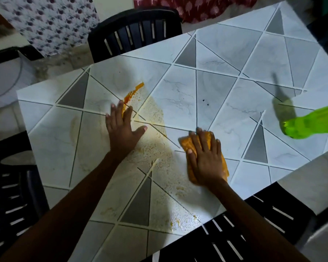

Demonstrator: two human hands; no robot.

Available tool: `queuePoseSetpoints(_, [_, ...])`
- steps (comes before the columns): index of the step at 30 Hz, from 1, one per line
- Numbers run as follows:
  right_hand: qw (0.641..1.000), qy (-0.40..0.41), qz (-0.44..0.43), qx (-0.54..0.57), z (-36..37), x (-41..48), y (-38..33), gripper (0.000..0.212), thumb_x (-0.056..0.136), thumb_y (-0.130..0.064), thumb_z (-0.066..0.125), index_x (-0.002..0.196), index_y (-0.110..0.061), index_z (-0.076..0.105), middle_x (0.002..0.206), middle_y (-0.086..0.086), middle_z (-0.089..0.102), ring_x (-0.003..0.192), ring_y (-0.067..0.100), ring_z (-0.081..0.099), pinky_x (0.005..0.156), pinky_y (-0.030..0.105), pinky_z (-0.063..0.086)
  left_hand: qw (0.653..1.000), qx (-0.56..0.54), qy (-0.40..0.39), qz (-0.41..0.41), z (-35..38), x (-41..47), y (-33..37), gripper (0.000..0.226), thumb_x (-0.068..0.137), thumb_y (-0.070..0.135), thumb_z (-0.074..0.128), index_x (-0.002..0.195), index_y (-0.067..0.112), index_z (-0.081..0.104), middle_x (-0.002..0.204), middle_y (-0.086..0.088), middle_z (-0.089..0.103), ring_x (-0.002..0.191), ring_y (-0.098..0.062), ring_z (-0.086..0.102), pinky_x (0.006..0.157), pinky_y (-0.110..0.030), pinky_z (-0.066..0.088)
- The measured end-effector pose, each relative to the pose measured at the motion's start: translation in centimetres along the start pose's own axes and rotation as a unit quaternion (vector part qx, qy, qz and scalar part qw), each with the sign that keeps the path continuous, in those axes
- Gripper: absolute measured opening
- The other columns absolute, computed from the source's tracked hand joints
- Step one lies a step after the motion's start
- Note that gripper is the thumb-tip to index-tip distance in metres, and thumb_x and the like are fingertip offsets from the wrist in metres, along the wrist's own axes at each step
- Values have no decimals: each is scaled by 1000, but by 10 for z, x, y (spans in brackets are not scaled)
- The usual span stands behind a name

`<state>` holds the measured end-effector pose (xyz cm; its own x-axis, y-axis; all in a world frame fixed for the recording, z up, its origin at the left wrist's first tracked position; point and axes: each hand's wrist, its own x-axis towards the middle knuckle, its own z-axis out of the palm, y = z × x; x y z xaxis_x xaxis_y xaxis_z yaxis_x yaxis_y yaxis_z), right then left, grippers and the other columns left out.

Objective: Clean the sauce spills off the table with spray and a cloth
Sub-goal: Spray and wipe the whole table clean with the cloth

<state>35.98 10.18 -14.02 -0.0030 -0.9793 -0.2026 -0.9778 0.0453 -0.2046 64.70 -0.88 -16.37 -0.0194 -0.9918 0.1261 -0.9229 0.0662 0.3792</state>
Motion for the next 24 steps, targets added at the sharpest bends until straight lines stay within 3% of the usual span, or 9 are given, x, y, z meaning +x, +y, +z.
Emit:
queuePoseSetpoints(2, [998, 34, 48, 0, -7, 55, -6, 61, 106, -52, 20, 162, -30, 13, 171, 2, 11, 154, 42, 13, 122, 60, 16, 999, -21, -2, 36, 0, -12, 9, 81, 79, 65, 62, 140, 14, 50, 158, -12, 30, 149, -33, 19, 117, -54, 15])
queuePoseSetpoints(6, [993, 52, 102, 30, -12, 127, -31, 63, 105, -52, 20, 162, -28, 17, 170, 6, 14, 153, 47, 10, 122, 63, 11, 993, -13, -106, 58, 3, -48, 24, 87, 77, 72, 49, 146, 19, 43, 160, -7, 27, 149, -31, 19, 117, -54, 18])
queuePoseSetpoints(10, [998, 36, -48, 22, 6, 60, -54, 59, 108, -51, 23, 163, -33, 10, 172, -2, 5, 157, 38, -2, 125, 58, 7, 990, -6, -138, 33, -2, -43, 20, 92, 72, 77, 44, 146, 23, 42, 158, -5, 32, 146, -31, 26, 115, -51, 25])
queuePoseSetpoints(12, [997, 2, -80, 13, 14, 0, -38, 60, 108, -52, 22, 162, -37, 3, 172, -6, -2, 157, 32, -8, 126, 55, 3, 988, 14, -150, 39, -6, -37, 22, 93, 69, 78, 45, 145, 24, 43, 157, -4, 34, 144, -30, 29, 114, -50, 28])
queuePoseSetpoints(15, [999, 8, -43, 16, 7, -43, 18, 58, 107, -49, 26, 161, -39, 9, 171, -9, 3, 158, 33, 2, 125, 56, 11, 987, 7, -156, 30, -8, -40, 29, 90, 69, 75, 49, 144, 25, 43, 157, -1, 33, 144, -28, 29, 114, -49, 28])
queuePoseSetpoints(17, [1000, 10, 0, 5, -1, -24, 43, 58, 106, -50, 23, 161, -39, 12, 171, -7, 9, 156, 37, 9, 123, 57, 14, 987, 12, -157, 27, -7, -45, 32, 85, 73, 69, 53, 144, 24, 44, 158, -2, 32, 145, -28, 27, 116, -48, 25])
queuePoseSetpoints(20, [994, 39, 96, 25, -3, 17, 26, 57, 106, -51, 21, 161, -37, 16, 170, -3, 16, 154, 42, 12, 123, 60, 12, 988, 65, -124, 70, -14, -50, 42, 71, 73, 57, 64, 134, 24, 55, 155, -3, 37, 145, -29, 29, 116, -51, 22])
queuePoseSetpoints(22, [995, 49, 81, 29, 3, 24, 0, 57, 106, -50, 23, 161, -35, 19, 170, -2, 17, 154, 43, 10, 124, 60, 8, 983, 92, -123, 97, -20, -55, 49, 69, 68, 50, 74, 130, 23, 58, 154, -3, 39, 145, -29, 29, 116, -54, 21])
queuePoseSetpoints(24, [998, 53, 14, 31, 12, 2, -16, 57, 107, -49, 27, 161, -33, 20, 170, -2, 16, 155, 42, 9, 125, 58, 5, 979, 99, -141, 106, -21, -68, 53, 75, 67, 50, 78, 132, 22, 57, 154, -5, 38, 145, -30, 29, 114, -55, 24])
